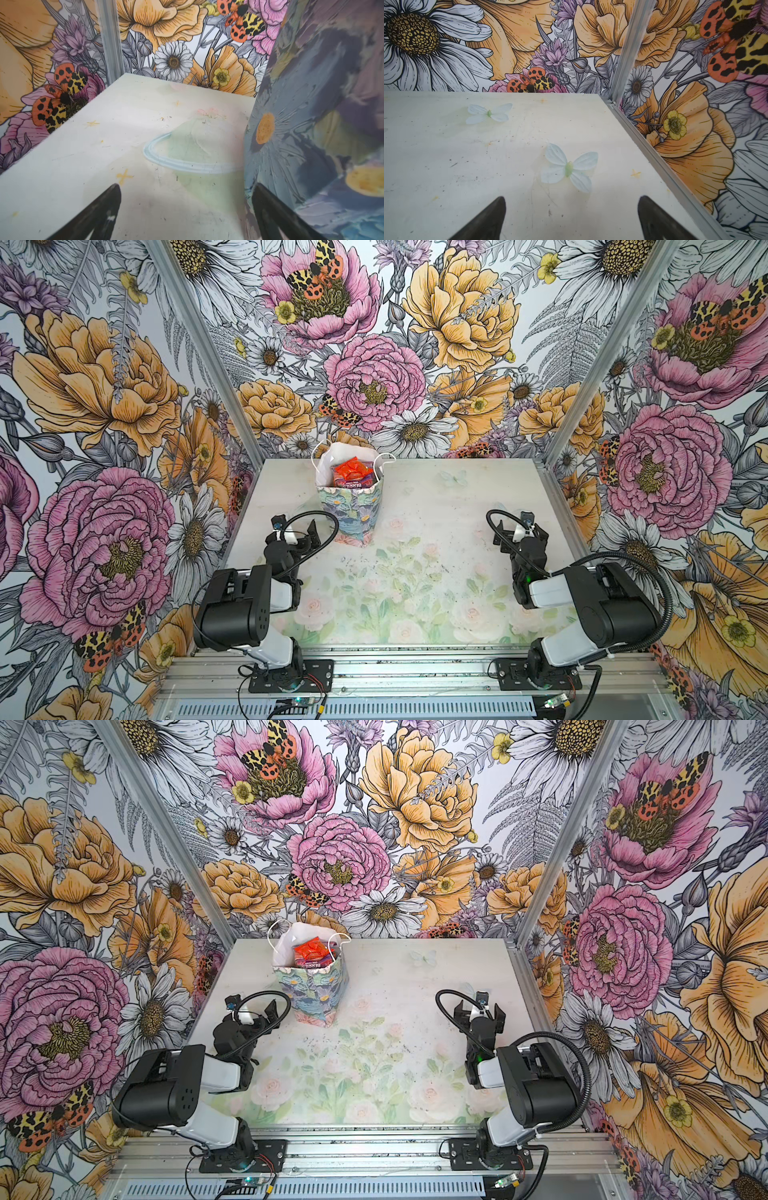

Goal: Place the snacks into the paper bag
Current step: Reset both arms

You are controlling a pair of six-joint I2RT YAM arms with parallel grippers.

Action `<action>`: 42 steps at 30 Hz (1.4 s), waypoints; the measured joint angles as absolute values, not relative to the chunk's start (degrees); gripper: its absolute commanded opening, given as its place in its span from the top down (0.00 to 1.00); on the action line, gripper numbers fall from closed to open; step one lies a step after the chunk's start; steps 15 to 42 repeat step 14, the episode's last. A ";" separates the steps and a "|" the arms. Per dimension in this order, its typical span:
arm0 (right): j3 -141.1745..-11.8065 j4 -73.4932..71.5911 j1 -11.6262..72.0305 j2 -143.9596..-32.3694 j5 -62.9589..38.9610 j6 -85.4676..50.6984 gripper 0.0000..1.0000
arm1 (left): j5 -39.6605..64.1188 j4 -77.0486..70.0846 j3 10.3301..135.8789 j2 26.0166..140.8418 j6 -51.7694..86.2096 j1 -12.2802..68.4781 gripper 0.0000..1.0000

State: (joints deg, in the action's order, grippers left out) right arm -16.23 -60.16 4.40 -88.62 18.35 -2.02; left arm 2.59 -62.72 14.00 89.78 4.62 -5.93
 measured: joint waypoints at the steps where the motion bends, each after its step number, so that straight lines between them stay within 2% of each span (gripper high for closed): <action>1: -17.15 -59.16 4.40 -88.62 18.33 -2.04 0.00 | 2.57 -62.74 14.00 89.78 4.47 -5.85 0.01; 13: -19.16 -54.70 3.66 -88.60 18.09 -2.52 0.00 | 1.13 -64.55 15.38 89.73 4.45 -5.41 0.01; 42: -19.16 -54.59 3.66 -88.60 18.09 -2.52 0.00 | 0.93 -64.62 15.38 89.73 4.45 -5.34 0.01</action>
